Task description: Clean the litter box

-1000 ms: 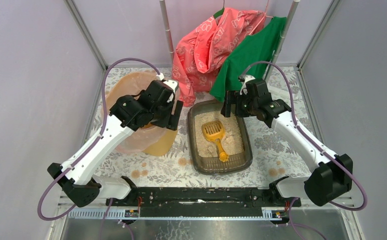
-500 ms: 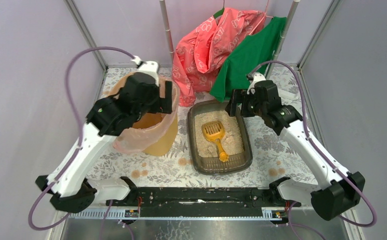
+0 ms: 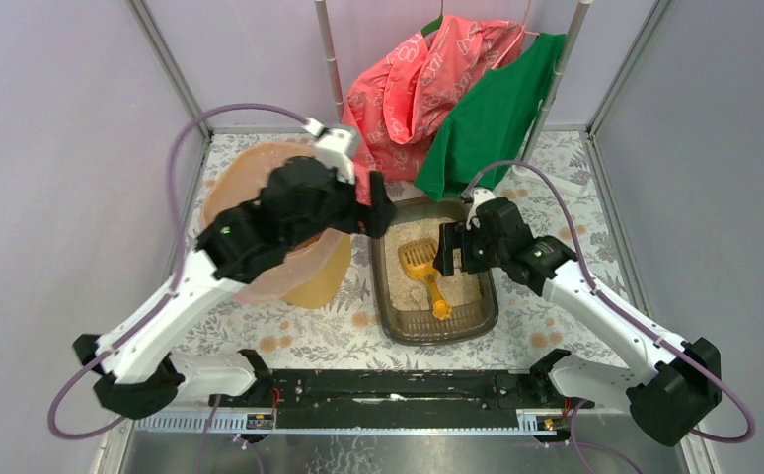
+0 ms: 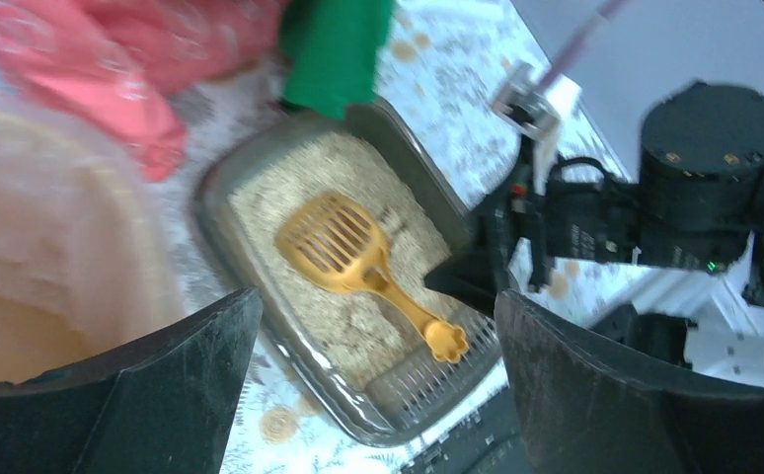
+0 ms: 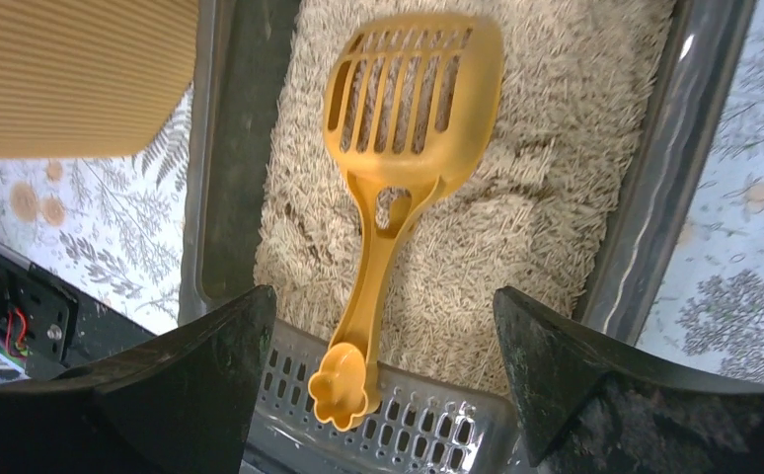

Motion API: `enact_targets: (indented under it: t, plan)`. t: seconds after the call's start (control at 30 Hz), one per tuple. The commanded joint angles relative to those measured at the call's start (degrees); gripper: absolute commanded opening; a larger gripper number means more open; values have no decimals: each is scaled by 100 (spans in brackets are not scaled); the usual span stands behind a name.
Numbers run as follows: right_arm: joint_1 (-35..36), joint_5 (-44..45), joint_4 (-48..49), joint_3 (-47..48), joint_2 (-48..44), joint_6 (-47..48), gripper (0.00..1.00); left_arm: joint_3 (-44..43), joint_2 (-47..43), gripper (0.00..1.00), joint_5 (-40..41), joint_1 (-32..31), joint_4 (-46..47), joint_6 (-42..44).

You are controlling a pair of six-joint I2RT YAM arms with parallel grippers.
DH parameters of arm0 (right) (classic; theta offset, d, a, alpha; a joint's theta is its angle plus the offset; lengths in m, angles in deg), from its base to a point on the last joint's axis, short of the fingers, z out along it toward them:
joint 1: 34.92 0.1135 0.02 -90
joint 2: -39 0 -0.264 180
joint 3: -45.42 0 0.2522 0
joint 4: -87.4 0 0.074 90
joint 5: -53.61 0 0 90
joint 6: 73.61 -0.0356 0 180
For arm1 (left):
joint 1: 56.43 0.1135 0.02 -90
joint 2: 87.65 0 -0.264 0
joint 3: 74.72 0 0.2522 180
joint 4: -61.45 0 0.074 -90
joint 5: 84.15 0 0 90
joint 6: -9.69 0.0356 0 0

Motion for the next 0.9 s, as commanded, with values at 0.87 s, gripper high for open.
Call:
enact_targets:
  t: [0.87]
  plan:
    - [899, 168, 853, -705, 1473, -386, 62, 1738, -192, 96, -171, -648, 1511, -183]
